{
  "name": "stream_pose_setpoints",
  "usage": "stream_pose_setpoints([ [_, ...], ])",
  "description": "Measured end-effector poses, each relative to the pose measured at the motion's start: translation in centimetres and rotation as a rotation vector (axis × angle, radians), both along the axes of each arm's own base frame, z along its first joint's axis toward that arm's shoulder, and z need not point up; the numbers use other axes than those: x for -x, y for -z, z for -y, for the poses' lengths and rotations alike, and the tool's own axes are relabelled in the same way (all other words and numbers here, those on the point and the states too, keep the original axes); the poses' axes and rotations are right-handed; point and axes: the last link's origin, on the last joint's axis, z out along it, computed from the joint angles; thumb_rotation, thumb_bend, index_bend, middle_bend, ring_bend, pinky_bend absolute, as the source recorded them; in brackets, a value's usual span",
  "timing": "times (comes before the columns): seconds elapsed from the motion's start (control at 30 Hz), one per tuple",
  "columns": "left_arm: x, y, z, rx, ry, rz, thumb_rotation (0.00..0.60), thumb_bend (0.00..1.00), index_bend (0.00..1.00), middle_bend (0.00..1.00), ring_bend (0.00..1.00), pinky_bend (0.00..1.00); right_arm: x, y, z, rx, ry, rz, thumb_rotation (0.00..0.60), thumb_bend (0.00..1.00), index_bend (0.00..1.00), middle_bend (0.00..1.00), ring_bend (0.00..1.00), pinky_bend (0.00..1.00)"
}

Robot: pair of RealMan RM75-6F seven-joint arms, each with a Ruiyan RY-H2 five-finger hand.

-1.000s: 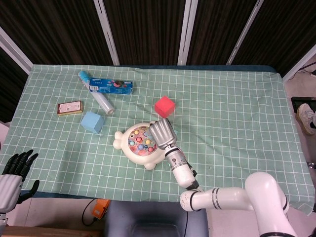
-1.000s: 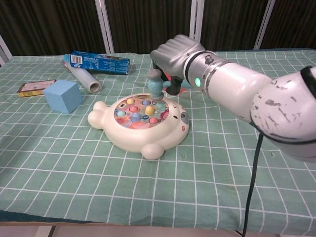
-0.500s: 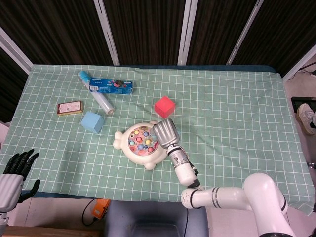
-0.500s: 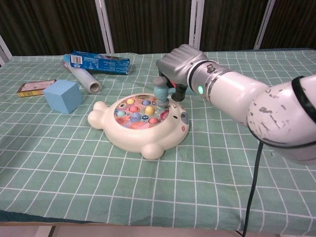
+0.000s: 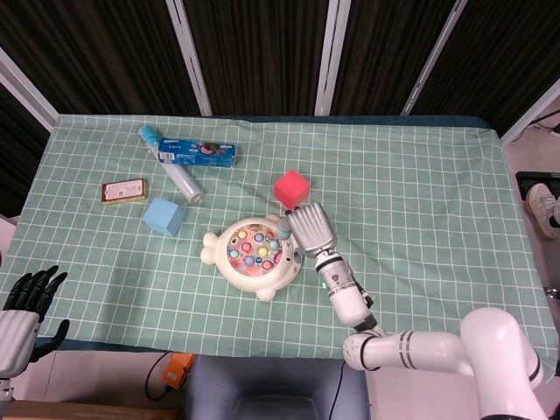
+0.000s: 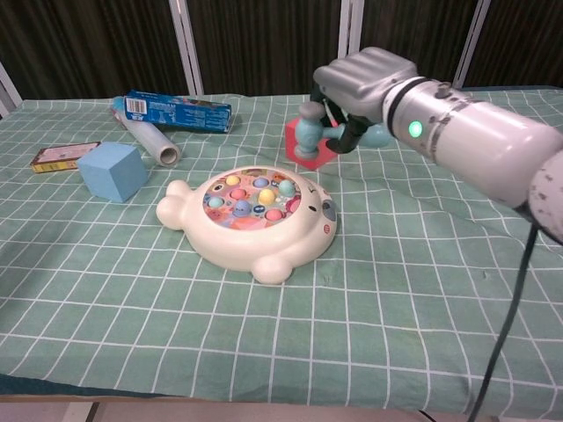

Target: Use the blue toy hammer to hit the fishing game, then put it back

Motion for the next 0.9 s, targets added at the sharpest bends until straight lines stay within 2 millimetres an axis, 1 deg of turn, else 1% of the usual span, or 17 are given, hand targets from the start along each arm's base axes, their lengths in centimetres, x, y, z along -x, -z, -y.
stream_pose_setpoints([
  [0.1,0.0,0.1,0.0,-0.001,-0.003,-0.007,0.600,0.42,0.00,0.00,0.00,0.07,2.6,-1.3,0.4,0.005,0.029,0.078,0.600,0.54,1.00,0.75,0.76,0.81],
  [0.2,0.0,0.2,-0.2,-0.002,-0.009,-0.011,0.600,0.42,0.00,0.00,0.00,0.07,6.0,-2.6,1.0,0.019,0.065,0.123,0.600,0.54,1.00,0.75,0.76,0.81],
  [0.23,0.0,0.3,-0.3,-0.001,-0.013,-0.013,0.600,0.42,0.00,0.00,0.00,0.07,7.5,-3.1,1.2,0.028,0.078,0.124,0.600,0.54,1.00,0.75,0.76,0.81],
  [0.33,0.0,0.5,-0.5,0.001,-0.017,-0.021,0.600,0.43,0.00,0.00,0.00,0.07,11.0,-4.3,1.9,0.053,0.104,0.107,0.600,0.54,1.00,0.75,0.76,0.81],
  [0.43,-0.1,0.7,-0.7,0.000,-0.013,-0.025,0.600,0.47,0.00,0.00,0.00,0.07,13.9,-5.1,2.4,0.076,0.117,0.076,0.600,0.54,1.00,0.75,0.76,0.81],
  [0.53,-0.1,0.8,-0.8,0.002,-0.015,-0.029,0.600,0.49,0.00,0.00,0.00,0.07,16.3,-5.6,2.6,0.090,0.126,0.048,0.600,0.54,1.00,0.75,0.76,0.81],
  [0.63,-0.1,1.0,-0.9,0.005,-0.017,-0.032,0.600,0.49,0.00,0.00,0.00,0.07,18.1,-5.7,2.8,0.095,0.136,0.030,0.600,0.54,1.00,0.75,0.76,0.81],
  [0.73,-0.1,1.0,-1.0,0.007,-0.020,-0.032,0.600,0.49,0.00,0.00,0.00,0.07,19.4,-5.5,2.8,0.090,0.146,0.020,0.600,0.54,1.00,0.75,0.76,0.81],
  [0.9,-0.1,1.0,-1.0,0.005,-0.022,-0.033,0.600,0.49,0.00,0.00,0.00,0.07,21.1,-4.8,2.6,0.066,0.171,0.028,0.600,0.54,1.00,0.75,0.76,0.81],
])
